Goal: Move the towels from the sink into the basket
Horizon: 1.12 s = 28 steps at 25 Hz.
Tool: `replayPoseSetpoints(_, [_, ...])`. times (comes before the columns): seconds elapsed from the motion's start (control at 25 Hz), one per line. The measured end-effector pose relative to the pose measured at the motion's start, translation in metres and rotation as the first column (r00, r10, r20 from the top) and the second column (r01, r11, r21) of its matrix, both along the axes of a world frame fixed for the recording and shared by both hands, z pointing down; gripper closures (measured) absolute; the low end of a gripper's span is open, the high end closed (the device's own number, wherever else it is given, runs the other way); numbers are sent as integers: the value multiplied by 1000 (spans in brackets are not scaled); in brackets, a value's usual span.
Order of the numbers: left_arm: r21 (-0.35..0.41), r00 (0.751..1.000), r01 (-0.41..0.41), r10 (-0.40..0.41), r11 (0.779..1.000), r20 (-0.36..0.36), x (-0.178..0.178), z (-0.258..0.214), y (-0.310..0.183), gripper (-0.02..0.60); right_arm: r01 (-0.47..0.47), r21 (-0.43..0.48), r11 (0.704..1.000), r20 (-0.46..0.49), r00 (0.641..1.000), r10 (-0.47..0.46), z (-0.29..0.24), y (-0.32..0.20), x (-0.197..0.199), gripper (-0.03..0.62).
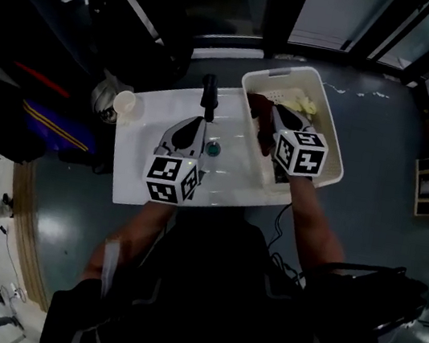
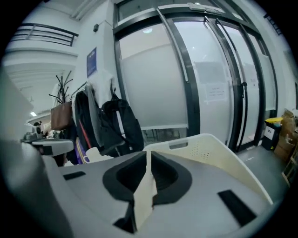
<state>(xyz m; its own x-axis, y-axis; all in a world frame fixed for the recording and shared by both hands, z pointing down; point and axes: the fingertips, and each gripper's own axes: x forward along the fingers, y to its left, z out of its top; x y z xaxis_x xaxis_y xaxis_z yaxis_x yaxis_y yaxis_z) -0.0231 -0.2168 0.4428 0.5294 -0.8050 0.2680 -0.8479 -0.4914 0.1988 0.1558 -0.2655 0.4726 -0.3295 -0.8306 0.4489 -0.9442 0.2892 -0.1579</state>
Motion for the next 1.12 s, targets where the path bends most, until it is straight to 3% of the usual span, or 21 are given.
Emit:
replayPoseSetpoints(0.2, [13, 998, 53, -52, 999, -38, -33, -11, 13, 578, 94, 79, 992, 31, 995, -97, -35, 13, -49, 562])
replayPoseSetpoints(0.44, [97, 985, 166, -161, 981, -55, -86, -43, 25, 578, 253, 99, 962, 79, 962, -261, -56, 33, -115, 585])
replayPoseSetpoints(0.56, [104, 977, 207, -200, 973, -70, -108, -52, 31, 578, 274, 133, 952, 79, 955, -286, -63, 41, -134, 585])
replayPoseSetpoints(0.72, [122, 969, 246, -240, 961, -62, -134, -63, 40, 578, 262, 182, 948, 153, 945, -290, -75, 53, -151, 585])
replayPoseSetpoints(0.96, [118, 953, 303, -298, 946, -53, -160, -62, 52, 578, 357, 228, 906, 35, 927, -374, -82, 69, -181, 586])
replayPoseSetpoints(1.12, [110, 949, 313, -308, 943, -60, -163, -59, 58, 578, 359, 241, 902, 30, 926, -377, -83, 73, -183, 586])
